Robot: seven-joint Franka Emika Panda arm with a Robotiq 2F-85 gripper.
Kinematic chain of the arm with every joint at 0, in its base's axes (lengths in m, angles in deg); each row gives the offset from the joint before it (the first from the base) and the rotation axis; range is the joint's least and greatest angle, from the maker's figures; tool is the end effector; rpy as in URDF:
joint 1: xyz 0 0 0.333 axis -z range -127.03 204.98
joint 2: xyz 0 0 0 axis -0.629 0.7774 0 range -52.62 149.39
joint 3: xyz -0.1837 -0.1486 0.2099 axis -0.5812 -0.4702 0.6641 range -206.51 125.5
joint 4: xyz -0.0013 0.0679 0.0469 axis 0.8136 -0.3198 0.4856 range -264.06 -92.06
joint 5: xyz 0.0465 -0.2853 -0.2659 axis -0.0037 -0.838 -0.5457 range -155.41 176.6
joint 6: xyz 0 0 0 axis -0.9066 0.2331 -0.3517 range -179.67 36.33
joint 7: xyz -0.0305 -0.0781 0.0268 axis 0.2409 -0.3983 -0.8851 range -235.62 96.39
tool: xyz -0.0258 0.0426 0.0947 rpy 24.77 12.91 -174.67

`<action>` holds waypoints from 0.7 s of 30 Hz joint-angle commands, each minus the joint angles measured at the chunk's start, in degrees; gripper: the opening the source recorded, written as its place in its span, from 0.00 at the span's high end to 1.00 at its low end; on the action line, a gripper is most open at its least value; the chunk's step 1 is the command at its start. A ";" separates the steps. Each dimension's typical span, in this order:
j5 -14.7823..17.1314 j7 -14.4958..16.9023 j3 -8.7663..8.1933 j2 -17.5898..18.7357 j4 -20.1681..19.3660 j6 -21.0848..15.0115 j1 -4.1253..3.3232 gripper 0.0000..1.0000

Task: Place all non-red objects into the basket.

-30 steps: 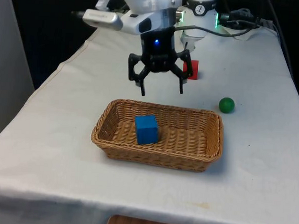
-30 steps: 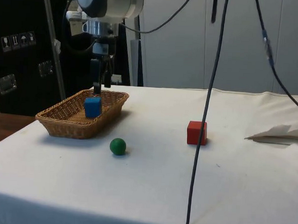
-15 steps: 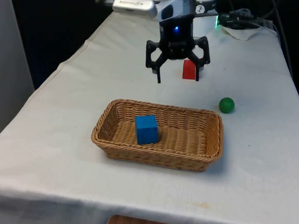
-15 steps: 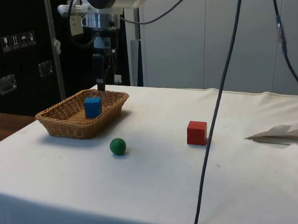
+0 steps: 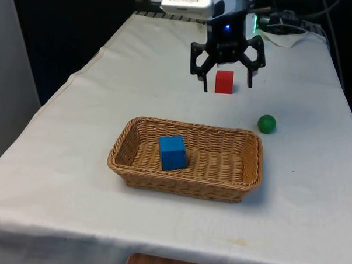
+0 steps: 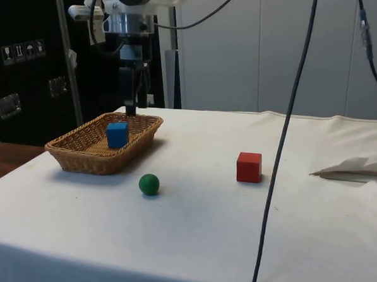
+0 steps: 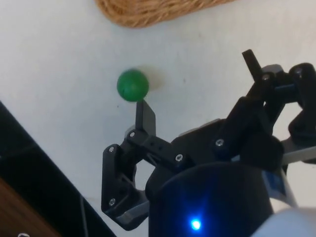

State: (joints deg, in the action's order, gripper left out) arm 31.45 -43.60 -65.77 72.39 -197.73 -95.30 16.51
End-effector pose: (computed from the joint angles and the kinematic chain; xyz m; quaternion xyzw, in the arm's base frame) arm 0.6238 -0.0075 0.2939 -0.9938 -0.0995 -0.0137 0.0483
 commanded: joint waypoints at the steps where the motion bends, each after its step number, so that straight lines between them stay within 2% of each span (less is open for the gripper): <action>1: -0.57 -0.69 -0.17 -0.57 -0.80 -0.52 -0.69 0.00; 7: -2.81 -3.15 1.55 -3.15 -3.44 -0.80 -1.15 0.00; 8: -2.01 -2.18 1.89 -2.58 -2.58 0.00 -0.29 0.00; 9: -3.21 -3.61 1.95 -3.50 -3.78 -0.86 -1.09 0.00; 14: -5.21 -6.25 4.01 -5.04 -5.56 -1.43 -1.03 0.00; 15: -4.58 -5.44 4.30 -4.87 -5.21 -0.74 -0.40 0.00; 16: -5.39 -6.65 4.35 -5.16 -5.73 -1.49 -0.97 0.00; 21: -6.25 -8.37 5.90 -5.10 -5.56 -1.83 -0.80 0.00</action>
State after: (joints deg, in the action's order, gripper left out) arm 25.78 -51.33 -59.64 67.24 -203.23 -96.62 16.11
